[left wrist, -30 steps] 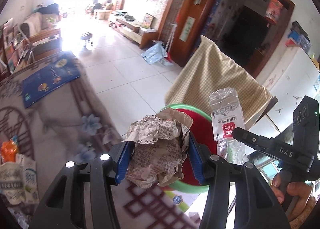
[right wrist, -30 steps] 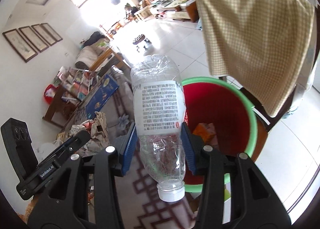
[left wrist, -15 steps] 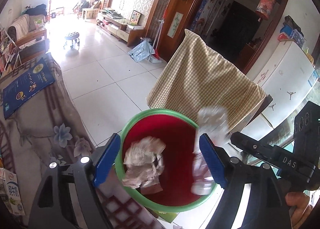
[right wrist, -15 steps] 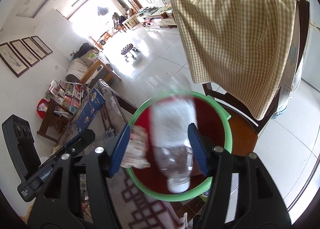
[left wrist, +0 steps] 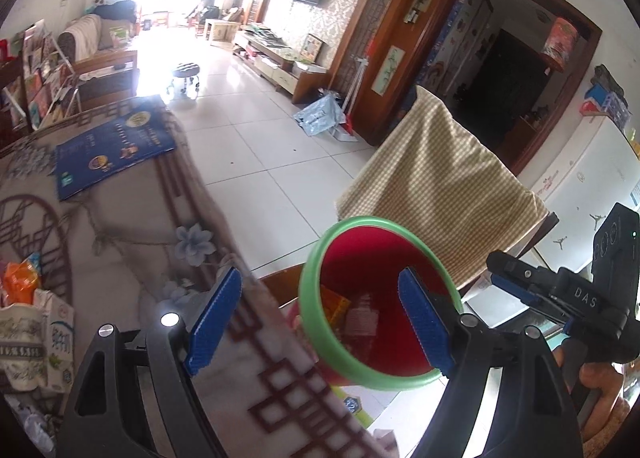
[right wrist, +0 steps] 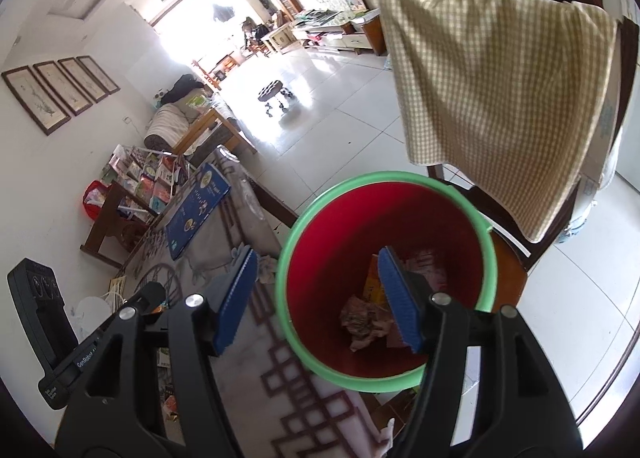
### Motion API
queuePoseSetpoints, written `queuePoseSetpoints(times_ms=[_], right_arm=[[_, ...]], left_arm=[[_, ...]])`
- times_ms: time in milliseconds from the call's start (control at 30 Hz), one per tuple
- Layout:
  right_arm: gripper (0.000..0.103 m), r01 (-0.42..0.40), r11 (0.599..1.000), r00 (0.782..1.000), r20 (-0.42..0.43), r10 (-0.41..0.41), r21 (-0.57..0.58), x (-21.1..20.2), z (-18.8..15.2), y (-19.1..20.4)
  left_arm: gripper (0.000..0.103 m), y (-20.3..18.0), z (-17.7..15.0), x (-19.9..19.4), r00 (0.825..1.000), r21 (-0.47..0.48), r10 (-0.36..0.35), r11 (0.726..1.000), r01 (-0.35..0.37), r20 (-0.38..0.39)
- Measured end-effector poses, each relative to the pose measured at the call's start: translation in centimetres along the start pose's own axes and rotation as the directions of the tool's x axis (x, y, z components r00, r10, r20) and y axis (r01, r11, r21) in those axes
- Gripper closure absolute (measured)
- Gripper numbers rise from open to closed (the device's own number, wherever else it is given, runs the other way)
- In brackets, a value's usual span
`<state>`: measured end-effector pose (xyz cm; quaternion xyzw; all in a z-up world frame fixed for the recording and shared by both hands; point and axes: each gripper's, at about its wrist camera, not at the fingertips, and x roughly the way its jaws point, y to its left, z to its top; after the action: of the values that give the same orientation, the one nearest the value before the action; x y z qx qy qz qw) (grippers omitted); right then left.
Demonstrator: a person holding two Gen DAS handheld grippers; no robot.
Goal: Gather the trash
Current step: 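Grasp the toothpaste box with the left tool while the right grasps the printed paper cup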
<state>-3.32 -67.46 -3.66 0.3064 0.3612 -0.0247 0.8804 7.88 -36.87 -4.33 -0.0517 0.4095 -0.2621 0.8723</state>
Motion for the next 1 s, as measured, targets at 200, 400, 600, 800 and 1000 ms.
queuePoseSetpoints(times_ms=[200, 400, 600, 800, 1000], right_arm=[[0.042, -0.041, 0.997, 0.997, -0.061, 0.037, -0.063, 2.5, -1.2, 4.3], [0.041, -0.085, 0.989, 0.99, -0.125, 0.07, -0.122, 4.9, -3.7, 9.6], [0.04, -0.101, 0.984, 0.982, -0.175, 0.074, -0.148, 6.8, -6.7, 14.1], [0.038, -0.125, 0.979, 0.969, -0.232, 0.085, -0.164, 8.4, -10.4, 19.1], [0.038, -0.162, 0.974, 0.946, -0.307, 0.108, -0.157, 11.0, -14.9, 24.3]], left_arm=[[0.026, 4.5, -1.5, -2.8, 0.998, -0.052, 0.068, 0.996, -0.067, 0.015], [0.026, 10.1, -2.9, -6.1, 0.99, -0.131, 0.134, 0.983, -0.128, 0.038], [0.026, 17.0, -4.7, -9.3, 0.981, -0.155, 0.193, 0.97, -0.186, 0.028], [0.023, 23.8, -5.7, -12.5, 0.965, 0.041, 0.263, 0.964, -0.263, 0.001], [0.021, 29.2, -6.6, -12.6, 0.955, 0.361, 0.262, 0.911, -0.198, -0.137]])
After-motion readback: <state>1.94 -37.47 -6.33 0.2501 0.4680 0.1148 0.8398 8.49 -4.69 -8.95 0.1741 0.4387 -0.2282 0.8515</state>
